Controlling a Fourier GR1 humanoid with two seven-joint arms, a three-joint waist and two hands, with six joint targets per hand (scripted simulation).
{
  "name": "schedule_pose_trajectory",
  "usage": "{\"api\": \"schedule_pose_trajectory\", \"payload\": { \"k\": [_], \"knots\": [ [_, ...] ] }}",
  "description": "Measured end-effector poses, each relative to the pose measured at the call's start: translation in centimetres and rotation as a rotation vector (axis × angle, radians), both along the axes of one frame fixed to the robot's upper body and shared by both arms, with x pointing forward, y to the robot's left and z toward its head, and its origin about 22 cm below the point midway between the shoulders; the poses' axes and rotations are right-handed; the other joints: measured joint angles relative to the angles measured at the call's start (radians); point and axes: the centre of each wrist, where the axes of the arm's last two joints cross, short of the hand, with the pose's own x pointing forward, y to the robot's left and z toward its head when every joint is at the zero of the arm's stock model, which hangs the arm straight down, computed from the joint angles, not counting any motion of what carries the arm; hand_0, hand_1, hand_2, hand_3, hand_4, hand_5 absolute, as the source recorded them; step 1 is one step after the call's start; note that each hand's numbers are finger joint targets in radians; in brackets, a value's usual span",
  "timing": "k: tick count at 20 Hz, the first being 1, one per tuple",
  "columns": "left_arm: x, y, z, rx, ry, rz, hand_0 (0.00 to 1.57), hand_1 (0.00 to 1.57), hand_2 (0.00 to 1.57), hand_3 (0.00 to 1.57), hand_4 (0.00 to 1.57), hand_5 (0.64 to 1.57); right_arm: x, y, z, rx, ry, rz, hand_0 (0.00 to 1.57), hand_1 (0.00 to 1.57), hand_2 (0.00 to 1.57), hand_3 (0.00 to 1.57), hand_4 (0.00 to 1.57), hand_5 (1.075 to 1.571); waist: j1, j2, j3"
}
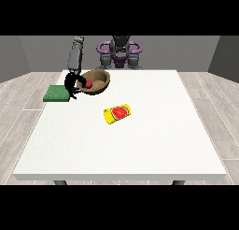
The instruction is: Pick the cup and pour the ball into the bowl, then pick the bowl and place it on the pad
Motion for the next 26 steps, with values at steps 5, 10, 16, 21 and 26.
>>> {"api": "schedule_pose_trajectory", "payload": {
  "k": [5, 10, 16, 21, 26],
  "knots": [
    [-0.7, 2.3, -2.5, -0.008, 0.044, 0.061, 0.0, 0.0, 0.0, 0.0, 1.2, 1.54, 0.3, -6.5, 4.9, -0.154, 0.148, -0.038, 1.57, 1.57, 1.57, 0.72, 1.05, 1.563, -0.069, -0.03, -0.0043],
    [-1.7, 4.3, -4.4, -0.005, 0.077, 0.098, 0.0, 0.0, 0.0, 0.0, 1.21, 1.543, 1.0, -10.3, 10.1, -0.22, 0.219, -0.043, 1.57, 1.57, 1.57, 0.67, 1.07, 1.566, -0.116, -0.063, -0.0038],
    [-2.8, 6.1, -5.5, -0.01, 0.07, 0.14, 0.0, 0.0, 0.0, 0.0, 1.21, 1.55, 1.4, -12.5, 13.7, -0.224, 0.212, -0.051, 1.57, 1.57, 1.57, 0.57, 1.09, 1.564, -0.15, -0.049, -0.0029],
    [-3.3, 7.0, -5.8, -0.002, 0.036, 0.148, 0.0, 0.0, 0.0, 0.0, 1.22, 1.553, 1.4, -13.2, 14.2, -0.225, 0.187, -0.046, 1.57, 1.57, 1.57, 0.49, 1.07, 1.568, -0.154, -0.002, -0.0026],
    [-3.6, 7.6, -5.5, 0.005, -0.006, 0.138, 0.0, 0.0, 0.0, 0.0, 1.21, 1.555, 1.7, -12.8, 13.0, -0.166, 0.152, -0.069, 1.57, 1.57, 1.57, 0.45, 1.05, 1.569, -0.138, 0.038, -0.0024]
  ]
}}
